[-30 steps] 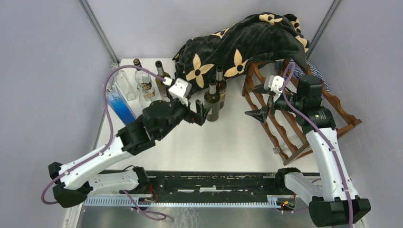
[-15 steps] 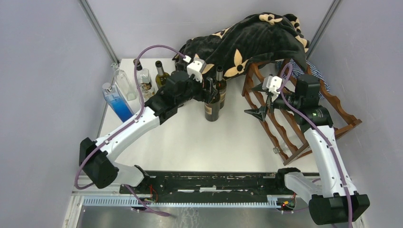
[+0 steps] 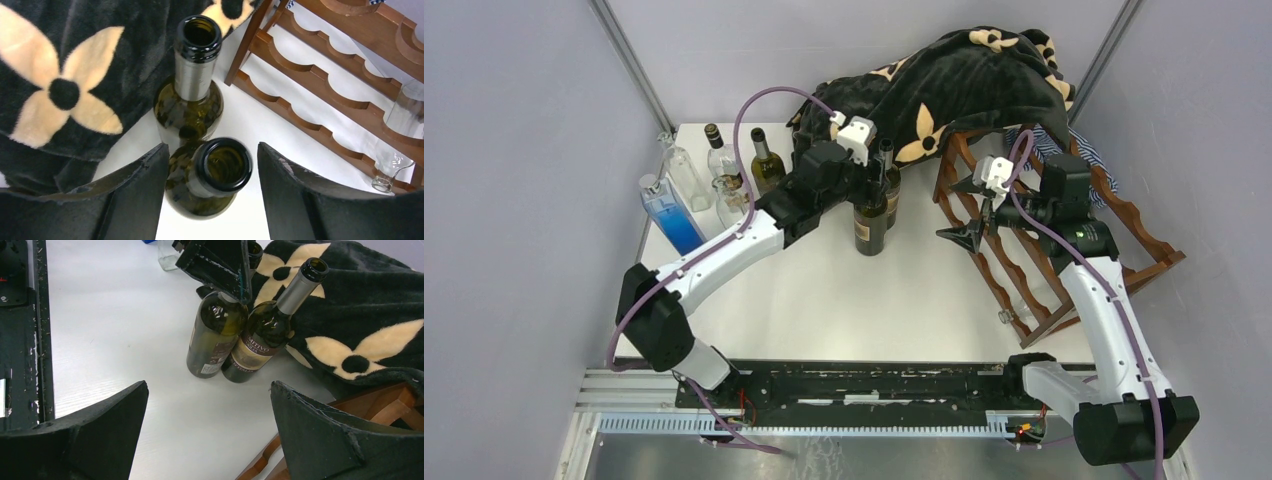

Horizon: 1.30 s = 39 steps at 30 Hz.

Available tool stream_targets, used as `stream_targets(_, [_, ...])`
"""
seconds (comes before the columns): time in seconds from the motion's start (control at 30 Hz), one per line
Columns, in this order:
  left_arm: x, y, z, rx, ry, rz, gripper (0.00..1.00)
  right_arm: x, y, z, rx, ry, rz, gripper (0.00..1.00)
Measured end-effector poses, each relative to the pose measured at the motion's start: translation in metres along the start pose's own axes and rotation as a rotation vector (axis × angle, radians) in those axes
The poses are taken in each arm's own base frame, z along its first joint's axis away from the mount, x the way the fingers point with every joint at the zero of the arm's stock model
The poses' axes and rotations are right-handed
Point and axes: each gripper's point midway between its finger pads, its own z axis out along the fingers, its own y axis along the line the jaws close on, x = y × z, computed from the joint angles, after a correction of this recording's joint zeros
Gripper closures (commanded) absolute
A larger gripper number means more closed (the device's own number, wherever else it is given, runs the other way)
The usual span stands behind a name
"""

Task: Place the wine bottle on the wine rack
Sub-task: Pick up the wine bottle from the center of the board.

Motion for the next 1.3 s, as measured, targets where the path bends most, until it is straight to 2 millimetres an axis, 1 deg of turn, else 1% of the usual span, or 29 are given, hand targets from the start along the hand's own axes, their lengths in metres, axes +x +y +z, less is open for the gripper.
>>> stream_targets(0.07, [0.002,-0.005,0.007,-0.001,0.006,0.005,0.44,0.002,0.001,0.001,-0.001,0.002,0.007,0.02])
stream_targets(0.1, [0.002,-0.007,0.010,-0.003,0.008,0.008,0.54,0.003,0.001,0.001,-0.001,0.002,0.008,0.02])
stream_targets(0.13, [0.003,-0.008,0.012,-0.005,0.010,0.010,0.69,0.003,0.000,0.001,-0.001,0.002,0.007,0.02])
stream_targets(0.17, [0.002,-0.010,0.016,-0.009,0.011,0.015,0.80,0.004,0.000,0.001,-0.001,0.002,0.008,0.02])
stream_targets(0.23, [0.000,-0.009,0.018,-0.023,0.006,0.032,0.95,0.003,0.000,0.001,0.000,0.000,0.008,0.02])
stream_targets(0.27, [-0.001,-0.011,0.018,-0.015,0.007,0.034,0.98,0.003,0.000,0.001,0.001,0.000,0.007,0.02])
stream_targets(0.37, [0.001,-0.013,0.017,-0.019,0.015,0.041,0.98,0.004,0.000,0.001,0.001,0.000,0.009,0.02])
stream_targets(0.47, [0.002,-0.015,0.011,-0.015,0.026,0.044,0.98,0.005,0.000,0.001,0.001,0.003,0.012,0.02])
stream_targets(0.53, [0.004,-0.015,0.001,-0.008,0.039,0.044,0.98,0.005,0.000,0.001,0.002,0.003,0.009,0.02])
stream_targets(0.6, [0.006,-0.017,-0.014,0.010,0.042,0.035,0.98,0.006,0.001,0.002,-0.003,0.005,0.007,0.02])
stream_targets(0.7, [0.007,-0.020,-0.046,0.045,0.016,-0.019,0.98,0.006,0.009,0.007,-0.030,0.011,0.000,0.02])
stream_targets(0.77, [0.008,-0.021,-0.068,0.068,-0.021,-0.080,0.98,0.006,0.019,0.017,-0.070,0.018,-0.013,0.02])
stream_targets(0.83, [0.010,-0.023,-0.088,0.094,-0.064,-0.150,0.98,0.007,0.034,0.031,-0.128,0.029,-0.029,0.02])
stream_targets(0.9, [0.014,-0.024,-0.102,0.111,-0.101,-0.215,0.98,0.012,0.049,0.043,-0.178,0.041,-0.031,0.02])
stream_targets(0.97, [0.025,-0.022,-0.113,0.121,-0.127,-0.290,0.98,0.022,0.065,0.054,-0.222,0.059,-0.027,0.02])
stream_targets(1.03, [0.035,-0.020,-0.120,0.124,-0.142,-0.350,0.98,0.034,0.079,0.063,-0.253,0.084,-0.016,0.02])
stream_targets(1.13, [0.053,-0.014,-0.127,0.112,-0.156,-0.443,0.98,0.050,0.093,0.073,-0.285,0.119,0.001,0.02])
stream_targets(1.23, [0.063,-0.009,-0.131,0.100,-0.173,-0.507,0.98,0.059,0.102,0.081,-0.307,0.128,0.014,0.02])
stream_targets(1.3, [0.066,-0.007,-0.133,0.095,-0.192,-0.544,0.98,0.066,0.109,0.085,-0.315,0.127,0.027,0.02])
